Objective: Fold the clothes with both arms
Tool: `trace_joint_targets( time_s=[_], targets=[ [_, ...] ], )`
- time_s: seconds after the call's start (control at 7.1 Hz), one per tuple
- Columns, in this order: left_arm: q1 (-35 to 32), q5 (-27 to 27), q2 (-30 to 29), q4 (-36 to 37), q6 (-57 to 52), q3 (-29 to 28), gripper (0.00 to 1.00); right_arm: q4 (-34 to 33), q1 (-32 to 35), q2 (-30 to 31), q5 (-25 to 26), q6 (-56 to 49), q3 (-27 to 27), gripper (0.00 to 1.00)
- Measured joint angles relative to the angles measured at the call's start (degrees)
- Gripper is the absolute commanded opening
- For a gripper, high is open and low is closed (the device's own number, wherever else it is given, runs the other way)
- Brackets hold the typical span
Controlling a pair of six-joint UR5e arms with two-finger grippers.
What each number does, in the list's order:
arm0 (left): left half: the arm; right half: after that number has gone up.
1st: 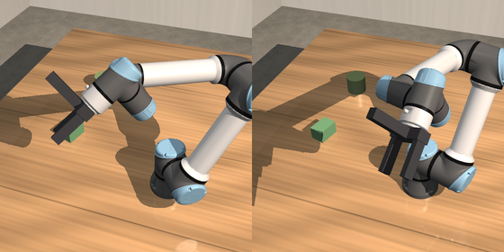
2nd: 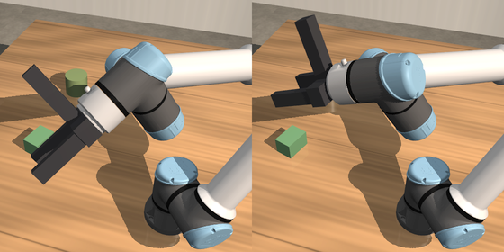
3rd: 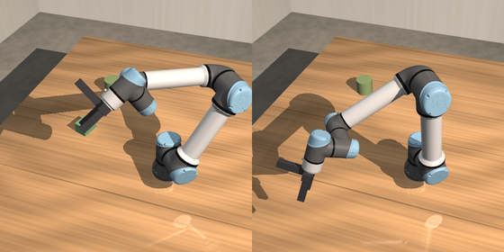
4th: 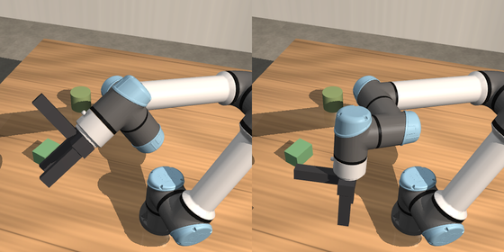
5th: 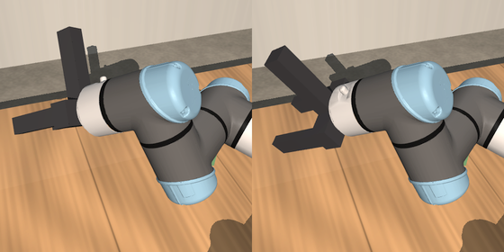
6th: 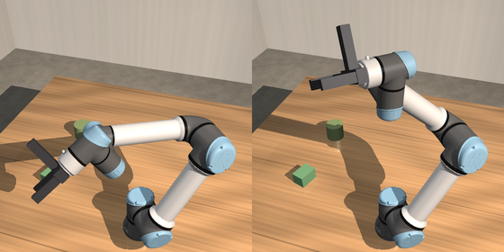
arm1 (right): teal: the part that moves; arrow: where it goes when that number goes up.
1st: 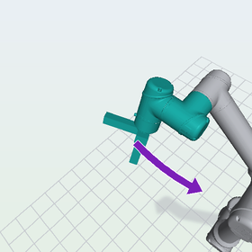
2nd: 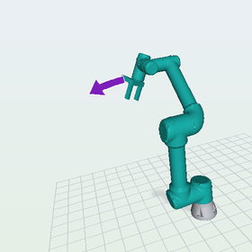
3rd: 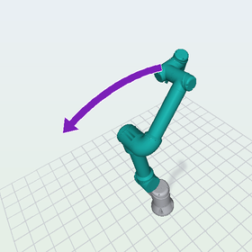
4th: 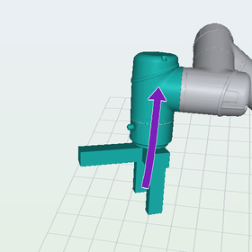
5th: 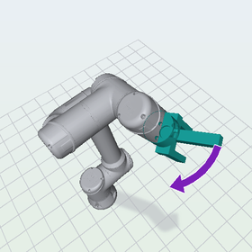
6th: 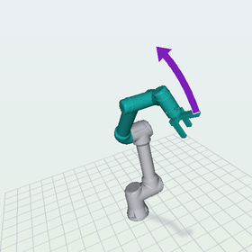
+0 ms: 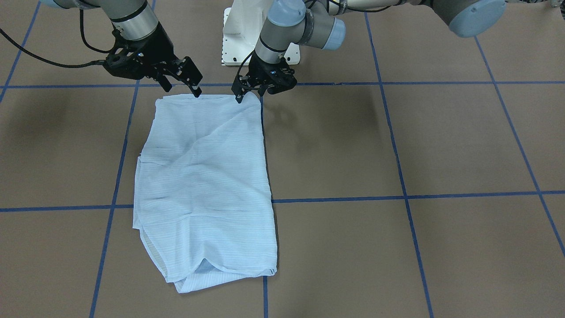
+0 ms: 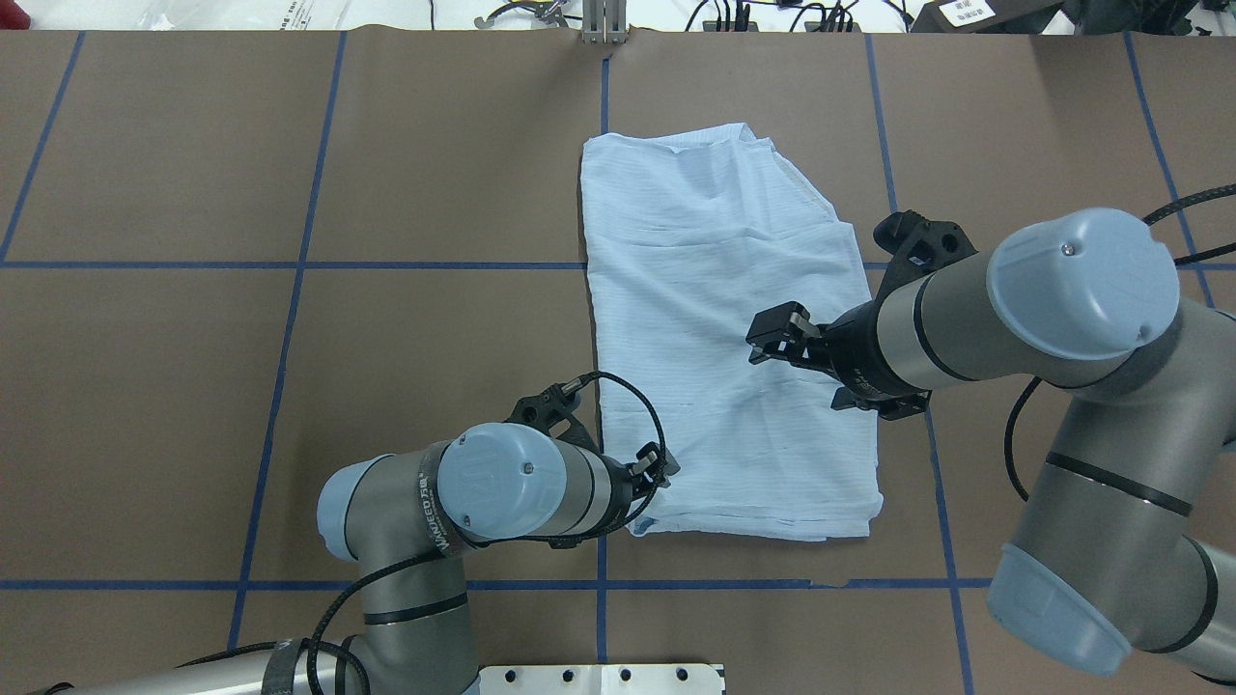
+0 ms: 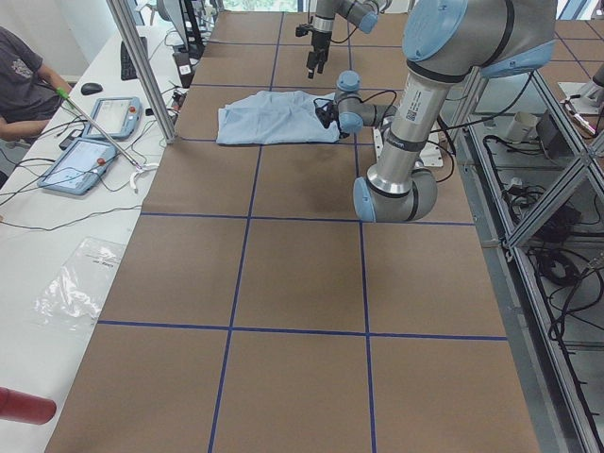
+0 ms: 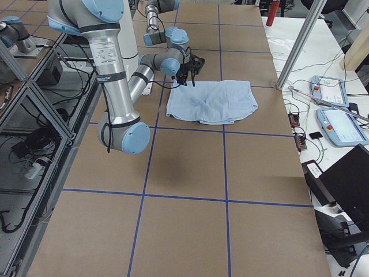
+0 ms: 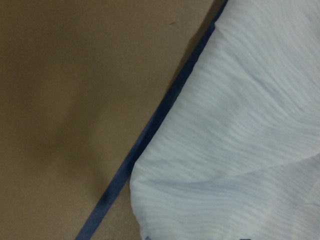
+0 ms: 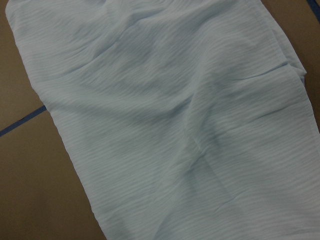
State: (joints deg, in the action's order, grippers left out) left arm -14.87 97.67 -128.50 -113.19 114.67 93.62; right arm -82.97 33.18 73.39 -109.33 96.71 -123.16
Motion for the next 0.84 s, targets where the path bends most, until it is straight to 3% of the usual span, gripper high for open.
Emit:
trace_joint_targets(
  time_s=[0.28,0.56,0.84],
  targets=[
    [-0.02,-0.17,-0.03,-0.17,-0.14,-0.41,0.83,0.0,0.04,0.08,-0.06,0.05,0.05,1.0],
    [0.11,-0.14,-0.14,-0.32,-0.17,-0.55,0.69,0.0,0.04,0.16,-0.09,0.06,0.1,1.0],
    [0.21,-0.09,-0.19,-0.53,-0.23,-0.96,0.69,0.0,0.05,0.17,-0.09,0.06,0.11,1.0]
  ],
)
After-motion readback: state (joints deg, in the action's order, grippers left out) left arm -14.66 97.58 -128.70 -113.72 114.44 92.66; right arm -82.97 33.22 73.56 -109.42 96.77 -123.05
